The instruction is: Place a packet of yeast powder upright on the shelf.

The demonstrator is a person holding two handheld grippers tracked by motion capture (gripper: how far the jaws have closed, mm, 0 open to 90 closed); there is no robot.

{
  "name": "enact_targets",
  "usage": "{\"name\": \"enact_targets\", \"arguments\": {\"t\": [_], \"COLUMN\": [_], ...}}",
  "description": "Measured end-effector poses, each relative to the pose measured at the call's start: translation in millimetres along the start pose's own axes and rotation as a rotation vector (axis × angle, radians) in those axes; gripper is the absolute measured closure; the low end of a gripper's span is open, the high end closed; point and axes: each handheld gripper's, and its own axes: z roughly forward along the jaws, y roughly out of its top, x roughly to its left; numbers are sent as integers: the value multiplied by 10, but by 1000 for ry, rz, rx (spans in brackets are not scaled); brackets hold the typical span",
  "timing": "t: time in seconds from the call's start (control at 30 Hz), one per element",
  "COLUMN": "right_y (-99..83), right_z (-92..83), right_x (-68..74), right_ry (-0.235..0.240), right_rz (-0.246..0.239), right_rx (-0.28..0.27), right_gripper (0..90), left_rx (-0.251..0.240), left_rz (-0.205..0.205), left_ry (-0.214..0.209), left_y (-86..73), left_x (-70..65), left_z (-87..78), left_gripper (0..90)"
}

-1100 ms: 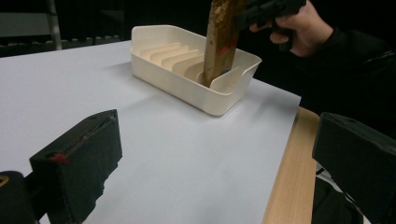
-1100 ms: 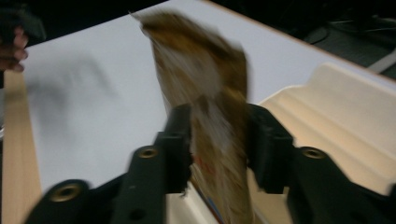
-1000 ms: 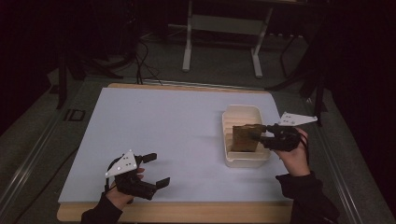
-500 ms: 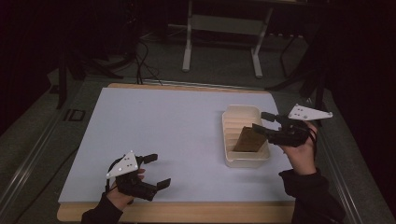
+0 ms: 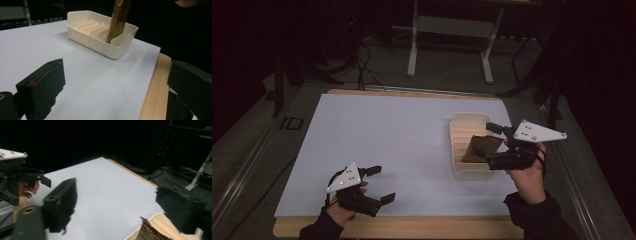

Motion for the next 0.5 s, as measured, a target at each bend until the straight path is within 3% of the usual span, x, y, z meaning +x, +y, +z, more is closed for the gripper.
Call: {"name": "enact_targets", "arguments": {"t": [0.07,0.17,0.37,0.5], "right_y": [0,-9,-53,-91], "right_z": [0,-7,-30,-17], "right_x": [26,98,234,296], "right_ry": [2,45,66,55], "right_rz": [2,16,18,6], "right_rx": [-6,-27,-47,-43], "right_gripper": [126,125,127,136], "left_rx": [2,5,9,16], "left_rz": [3,5,12,22], "left_ry": [1,-1,-3,-1], "left_y": [1,-3,-8,-16], "left_x": [-4,-6,-24,-36], "left_z": [0,3,-1,-6], "left_gripper": [20,20,20,20]}}
